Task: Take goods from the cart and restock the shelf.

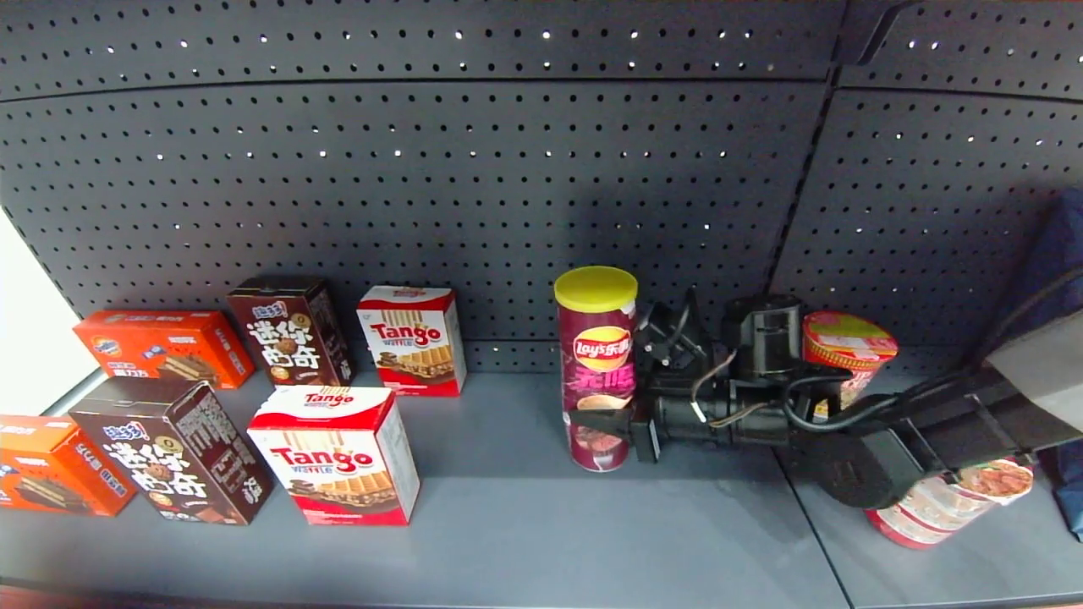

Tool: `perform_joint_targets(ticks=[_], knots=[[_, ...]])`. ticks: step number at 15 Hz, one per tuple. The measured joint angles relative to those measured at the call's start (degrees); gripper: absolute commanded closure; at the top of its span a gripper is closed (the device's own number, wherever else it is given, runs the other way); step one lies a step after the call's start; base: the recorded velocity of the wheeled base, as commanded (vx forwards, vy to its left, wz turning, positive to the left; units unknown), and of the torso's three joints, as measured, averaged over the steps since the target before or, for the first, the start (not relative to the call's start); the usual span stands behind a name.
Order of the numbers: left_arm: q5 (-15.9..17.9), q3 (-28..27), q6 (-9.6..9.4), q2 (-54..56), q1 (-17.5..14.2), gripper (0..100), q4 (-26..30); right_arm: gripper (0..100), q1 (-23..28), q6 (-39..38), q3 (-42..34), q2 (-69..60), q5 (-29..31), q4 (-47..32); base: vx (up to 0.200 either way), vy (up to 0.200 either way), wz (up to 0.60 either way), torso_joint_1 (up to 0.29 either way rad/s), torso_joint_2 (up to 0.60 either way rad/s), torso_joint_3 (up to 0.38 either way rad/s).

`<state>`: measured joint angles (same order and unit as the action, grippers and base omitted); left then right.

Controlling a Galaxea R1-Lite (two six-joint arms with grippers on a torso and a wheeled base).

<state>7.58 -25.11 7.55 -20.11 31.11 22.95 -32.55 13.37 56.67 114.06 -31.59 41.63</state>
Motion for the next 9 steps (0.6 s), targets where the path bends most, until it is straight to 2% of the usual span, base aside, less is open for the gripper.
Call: perform_joint_targets(ticks=[4, 9], knots=[[-0.11, -0.07, 0.0, 0.0, 0.0, 100, -0.18, 100, -3.02, -1.61, -12.25, -8.3, 0.8, 3.99, 0.0, 0.0, 0.0, 0.0, 0.0, 0.0], [-2.5, -0.55, -0.09, 0.05, 0.02, 100, -0.29, 100, -4.85, -4.82, -23.03, -13.68, 2.06, 13.71, 0.0, 0.0, 0.0, 0.0, 0.0, 0.0]])
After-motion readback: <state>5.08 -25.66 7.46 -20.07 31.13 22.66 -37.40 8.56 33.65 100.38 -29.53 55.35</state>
